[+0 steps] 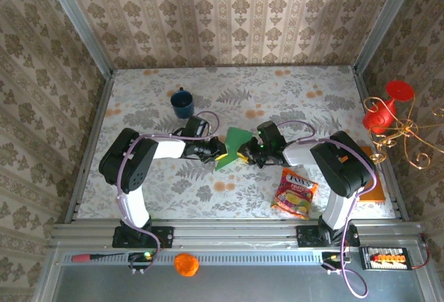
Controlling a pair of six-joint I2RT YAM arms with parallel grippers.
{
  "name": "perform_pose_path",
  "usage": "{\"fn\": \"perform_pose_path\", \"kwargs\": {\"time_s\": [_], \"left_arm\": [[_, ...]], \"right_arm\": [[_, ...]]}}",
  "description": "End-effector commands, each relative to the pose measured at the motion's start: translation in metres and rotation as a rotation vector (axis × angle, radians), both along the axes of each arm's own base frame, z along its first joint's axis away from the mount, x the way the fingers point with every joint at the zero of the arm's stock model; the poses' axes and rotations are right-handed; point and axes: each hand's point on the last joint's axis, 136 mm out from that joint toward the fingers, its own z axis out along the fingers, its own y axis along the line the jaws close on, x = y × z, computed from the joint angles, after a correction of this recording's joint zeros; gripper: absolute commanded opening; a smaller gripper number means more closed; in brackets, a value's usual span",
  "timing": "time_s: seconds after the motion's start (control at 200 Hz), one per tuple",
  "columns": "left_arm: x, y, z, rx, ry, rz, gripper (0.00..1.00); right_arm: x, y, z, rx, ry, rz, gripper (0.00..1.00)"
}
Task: Fold a paper plane with a square sheet of paper (pick it up from the middle)
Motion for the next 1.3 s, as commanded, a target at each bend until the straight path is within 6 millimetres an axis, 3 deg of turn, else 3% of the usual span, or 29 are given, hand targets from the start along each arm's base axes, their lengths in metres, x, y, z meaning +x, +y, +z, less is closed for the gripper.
{"fn": "perform_pose_path", "kwargs": {"time_s": [0.0, 0.215, 0.435, 0.925, 1.085, 1.295], "left_arm": [[-0.012, 0.014, -0.022, 0.078, 0.082, 0.016, 0.14], [-0.005, 0.007, -0.001, 0.046, 0.011, -0.008, 0.18], [0.000, 0.002, 0.035, 0.050, -0.198, -0.097, 0.27], [-0.024, -0.007, 0.049, 0.194, -0.627, -0.388, 0.37], [-0.026, -0.006, 0.052, 0.265, -0.719, -0.427, 0.53], [-0.030, -0.009, 0.048, 0.410, -0.833, -0.515, 0.58]], "right_arm": [[-0.006, 0.000, -0.010, 0.003, 0.034, -0.004, 0.19], [-0.006, -0.002, -0.008, -0.019, 0.032, -0.003, 0.05], [-0.007, -0.011, 0.004, -0.076, 0.010, -0.005, 0.01], [-0.005, -0.010, 0.030, -0.062, -0.014, -0.001, 0.00], [-0.003, -0.009, 0.035, -0.057, -0.017, -0.001, 0.00], [0.000, -0.007, 0.042, -0.044, -0.023, -0.001, 0.01]]}}
